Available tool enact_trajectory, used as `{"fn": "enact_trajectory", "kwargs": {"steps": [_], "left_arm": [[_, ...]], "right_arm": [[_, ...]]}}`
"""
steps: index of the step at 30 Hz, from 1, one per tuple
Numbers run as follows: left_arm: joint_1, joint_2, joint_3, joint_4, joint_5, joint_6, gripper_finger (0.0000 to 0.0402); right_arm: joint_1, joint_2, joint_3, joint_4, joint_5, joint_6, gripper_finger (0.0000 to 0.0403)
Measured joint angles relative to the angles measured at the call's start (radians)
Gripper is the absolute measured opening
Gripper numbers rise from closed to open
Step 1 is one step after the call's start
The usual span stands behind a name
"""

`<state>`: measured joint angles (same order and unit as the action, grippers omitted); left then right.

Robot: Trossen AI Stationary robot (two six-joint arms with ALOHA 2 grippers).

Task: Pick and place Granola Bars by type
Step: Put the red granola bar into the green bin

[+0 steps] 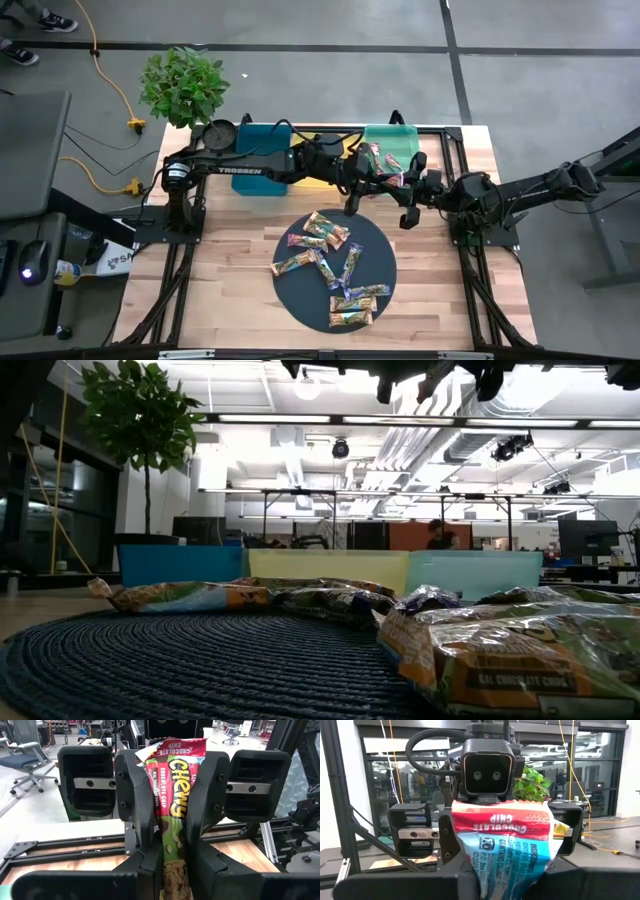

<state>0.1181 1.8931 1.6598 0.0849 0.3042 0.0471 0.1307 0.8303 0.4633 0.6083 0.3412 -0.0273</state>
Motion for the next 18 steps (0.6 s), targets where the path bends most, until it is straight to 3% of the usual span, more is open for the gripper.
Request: {"fn": "enact_trajectory", "kwargs": {"steps": [14, 18], "left_arm": [[0.0, -0.001, 0.001, -0.018, -0.002, 0.009, 0.0067], [0.0, -0.002, 0.001, -0.043, 0.001, 0.054, 0.0087]], "right_arm": [[0.0, 0.0, 0.0, 0.008, -0.004, 0.0, 0.0059], [0.0, 0.0, -0.001, 0.003, -0.004, 0.0, 0.0058]]}}
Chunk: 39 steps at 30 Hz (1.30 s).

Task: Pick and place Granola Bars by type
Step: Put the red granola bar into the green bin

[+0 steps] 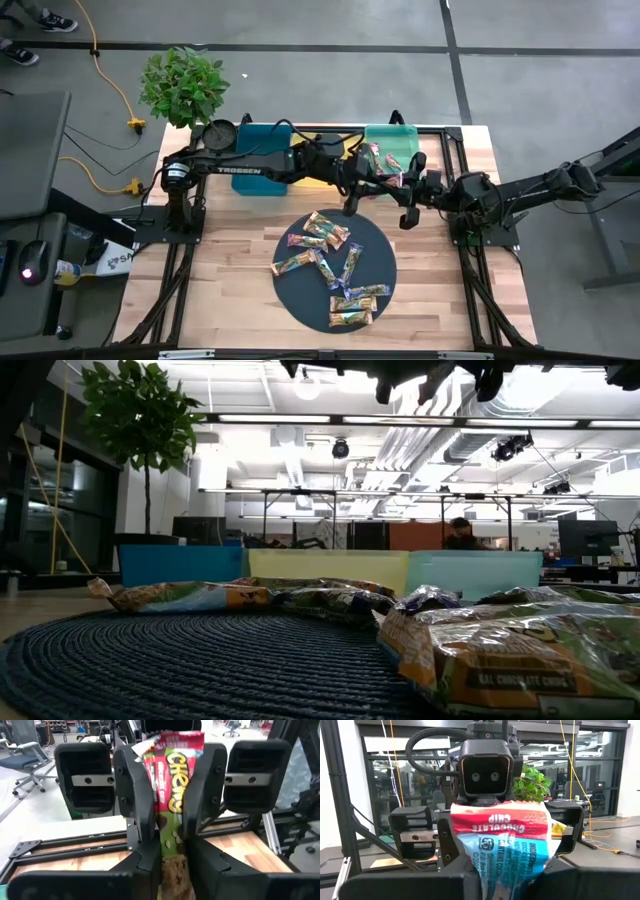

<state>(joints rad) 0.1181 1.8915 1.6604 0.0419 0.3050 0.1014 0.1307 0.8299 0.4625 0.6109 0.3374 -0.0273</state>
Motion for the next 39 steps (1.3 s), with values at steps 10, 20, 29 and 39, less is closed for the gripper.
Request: {"fn": "enact_trajectory", "kwargs": {"steps": [10, 20, 29, 39], "left_arm": [[0.0, 0.003, -0.004, -0.061, -0.043, -0.001, 0.0219], [0.001, 0.003, -0.004, -0.357, -0.228, -0.064, 0.0281], [0.013, 0.002, -0.136, -0.406, -0.212, -0.226, 0.0281], [0.012, -0.011, -0.338, -0.235, -0.043, -0.401, 0.0282]], "right_arm": [[0.0, -0.004, 0.003, 0.016, 0.001, -0.008, 0.0057], [0.0, -0.003, 0.003, 0.044, 0.054, -0.07, 0.0057], [-0.085, -0.028, 0.003, 0.051, 0.083, -0.087, 0.0057], [-0.321, -0.069, 0.003, -0.059, 0.073, -0.059, 0.0057]]}}
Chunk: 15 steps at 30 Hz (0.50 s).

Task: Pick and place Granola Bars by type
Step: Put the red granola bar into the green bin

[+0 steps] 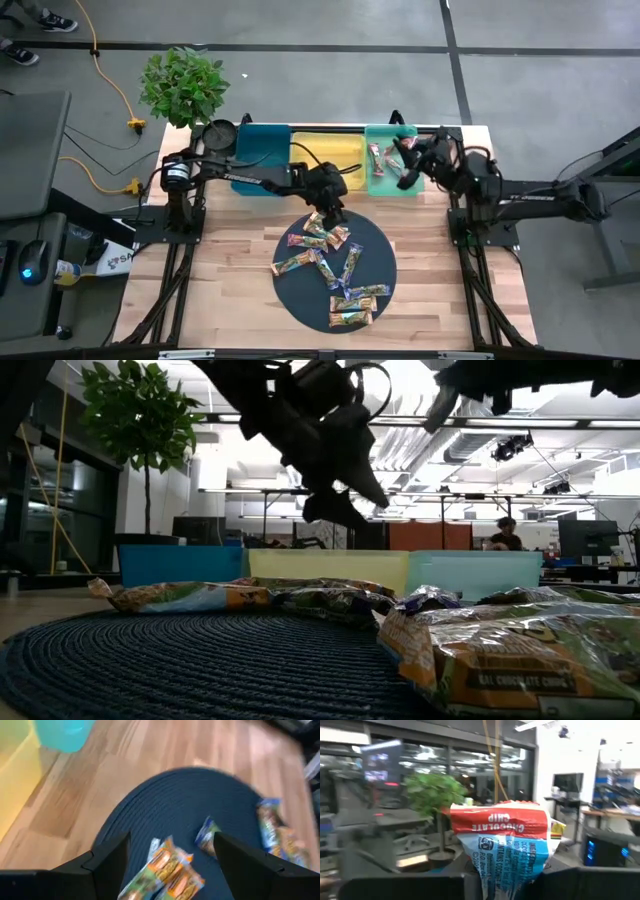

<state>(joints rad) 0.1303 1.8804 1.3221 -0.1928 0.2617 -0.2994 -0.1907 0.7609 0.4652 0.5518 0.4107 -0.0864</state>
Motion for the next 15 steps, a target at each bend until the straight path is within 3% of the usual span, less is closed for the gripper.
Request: {"fn": "enact_trajectory", "kwargs": {"steps": [7, 15], "left_arm": [[0.001, -0.149, -0.009, 0.028, -0.043, 0.047, 0.0282], [0.001, -0.455, -0.007, -0.127, -0.228, 0.196, 0.0282]], "right_arm": [[-0.165, -0.002, 0.0, -0.061, -0.116, 0.089, 0.0057], [-0.262, -0.002, 0.0, -0.144, -0.179, 0.116, 0.0057]]}}
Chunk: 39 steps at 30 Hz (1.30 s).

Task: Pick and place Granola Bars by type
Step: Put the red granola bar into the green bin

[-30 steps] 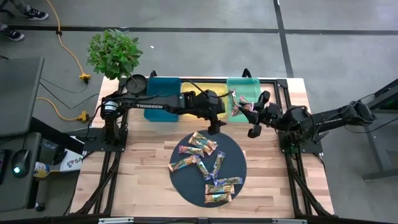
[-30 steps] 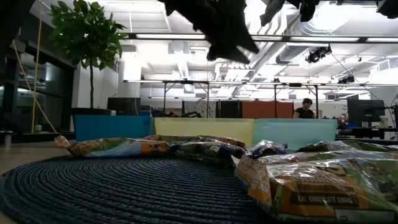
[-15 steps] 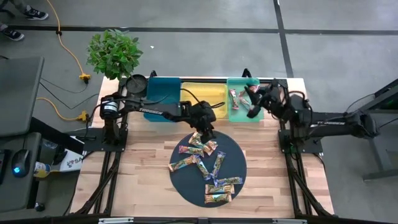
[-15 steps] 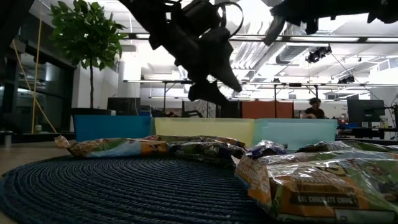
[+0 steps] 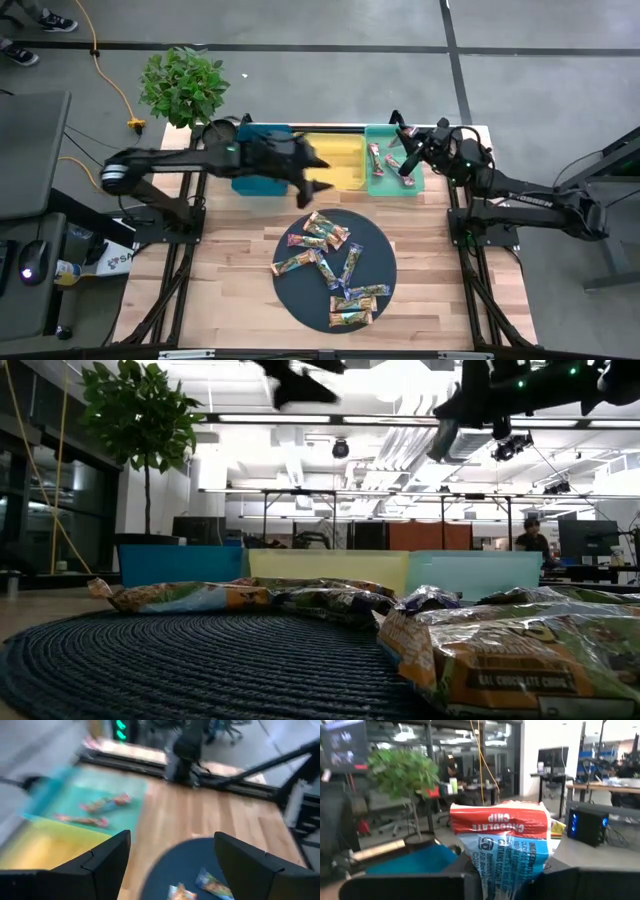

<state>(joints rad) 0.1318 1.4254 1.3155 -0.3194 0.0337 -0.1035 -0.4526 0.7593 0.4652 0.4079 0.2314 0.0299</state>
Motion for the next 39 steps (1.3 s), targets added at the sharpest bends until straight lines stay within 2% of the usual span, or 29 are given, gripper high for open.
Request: {"fn": "enact_trajectory", "kwargs": {"steps": [8, 11, 14, 19, 24, 32, 39], "left_arm": [[0.0, -0.263, -0.001, -0.312, -0.21, 0.067, 0.0282], [0.0, -0.353, -0.01, -0.364, -0.256, 0.066, 0.0282], [0.0, -0.465, -0.09, -0.327, -0.28, 0.044, 0.0282], [0.0, -0.656, -0.298, -0.177, -0.289, -0.026, 0.0282], [-0.001, -0.793, -0.473, -0.091, -0.29, -0.129, 0.0282], [-0.001, -0.898, -0.642, -0.07, -0.275, -0.237, 0.0282], [-0.001, -0.931, -0.674, -0.029, -0.3, -0.226, 0.0282]], "right_arm": [[-0.1, 0.029, 0.0, -0.053, -0.055, 0.031, 0.0057], [-0.134, 0.055, 0.0, -0.073, -0.081, 0.051, 0.0057], [-0.158, 0.098, 0.0, -0.091, -0.096, 0.053, 0.0057], [-0.199, 0.194, 0.0, -0.107, -0.099, 0.082, 0.0057], [-0.224, 0.274, 0.0, -0.106, -0.105, 0.127, 0.0057], [-0.229, 0.354, 0.0, -0.183, -0.138, 0.176, 0.0063], [-0.229, 0.389, -0.001, -0.24, -0.182, 0.256, 0.0078]]}}
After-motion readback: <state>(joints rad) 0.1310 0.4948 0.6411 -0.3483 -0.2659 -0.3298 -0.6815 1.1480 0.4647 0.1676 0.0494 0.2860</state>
